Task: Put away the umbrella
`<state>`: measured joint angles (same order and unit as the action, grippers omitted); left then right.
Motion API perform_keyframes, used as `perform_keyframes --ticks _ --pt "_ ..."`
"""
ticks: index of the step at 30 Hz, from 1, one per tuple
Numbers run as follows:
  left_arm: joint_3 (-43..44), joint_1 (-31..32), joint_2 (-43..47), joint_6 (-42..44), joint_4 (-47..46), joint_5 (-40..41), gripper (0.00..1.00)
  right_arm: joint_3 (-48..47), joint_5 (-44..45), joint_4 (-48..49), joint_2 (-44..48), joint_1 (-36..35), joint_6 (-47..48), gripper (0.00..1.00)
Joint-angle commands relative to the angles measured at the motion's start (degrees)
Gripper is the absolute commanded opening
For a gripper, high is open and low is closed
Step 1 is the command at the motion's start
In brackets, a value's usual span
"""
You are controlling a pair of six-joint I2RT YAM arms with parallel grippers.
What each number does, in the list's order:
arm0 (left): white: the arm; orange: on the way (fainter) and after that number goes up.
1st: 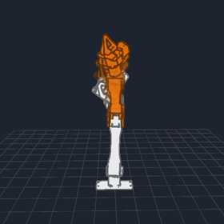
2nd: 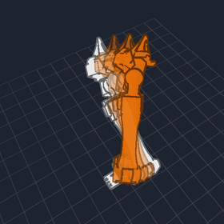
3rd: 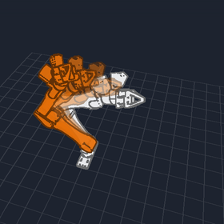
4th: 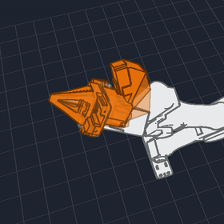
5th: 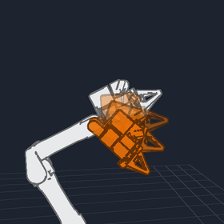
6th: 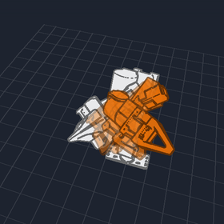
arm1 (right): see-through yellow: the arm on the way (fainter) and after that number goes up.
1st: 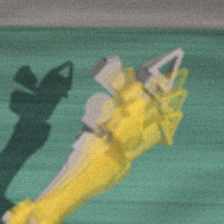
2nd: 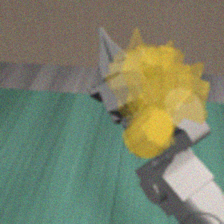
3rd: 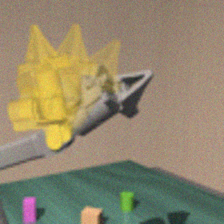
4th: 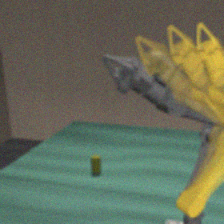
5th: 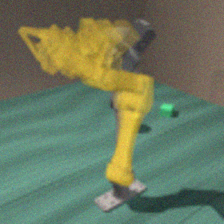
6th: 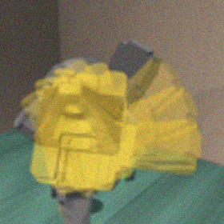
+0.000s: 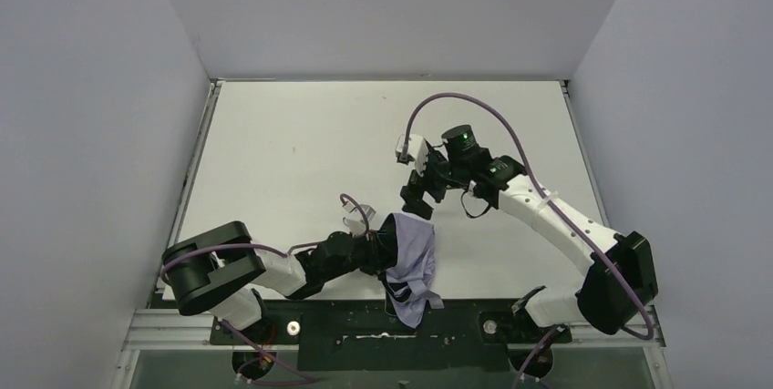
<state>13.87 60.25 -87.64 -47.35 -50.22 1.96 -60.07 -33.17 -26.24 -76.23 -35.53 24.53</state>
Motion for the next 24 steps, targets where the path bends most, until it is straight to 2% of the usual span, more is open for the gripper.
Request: perform_keyframes --ticks 1,4,11,17,24 --pt "-1.08 1.07 -2.8 2.86 7.68 1.9 0.06 -3.73 -4.33 -8.57 -4.79 2.23 -1.79 1.0" --pt "-1.1 1.36 -2.96 3.16 8.24 2.49 0.06 -5.09 -8.31 -9.52 -9.18 4.61 -2.79 1.0" --pt "-0.04 2.12 -3.11 4.62 10.66 3.56 0.05 -7.39 -13.11 -12.78 -17.04 4.86 -2.48 1.0" --pt "-0.13 2.42 -3.24 4.55 10.36 4.2 0.04 -6.98 -13.91 -15.2 -18.88 3.26 -0.99 1.0" --pt "-0.1 2.59 -3.24 4.38 10.67 5.0 0.04 -5.27 -10.89 -18.09 -18.42 0.13 0.63 1.0"
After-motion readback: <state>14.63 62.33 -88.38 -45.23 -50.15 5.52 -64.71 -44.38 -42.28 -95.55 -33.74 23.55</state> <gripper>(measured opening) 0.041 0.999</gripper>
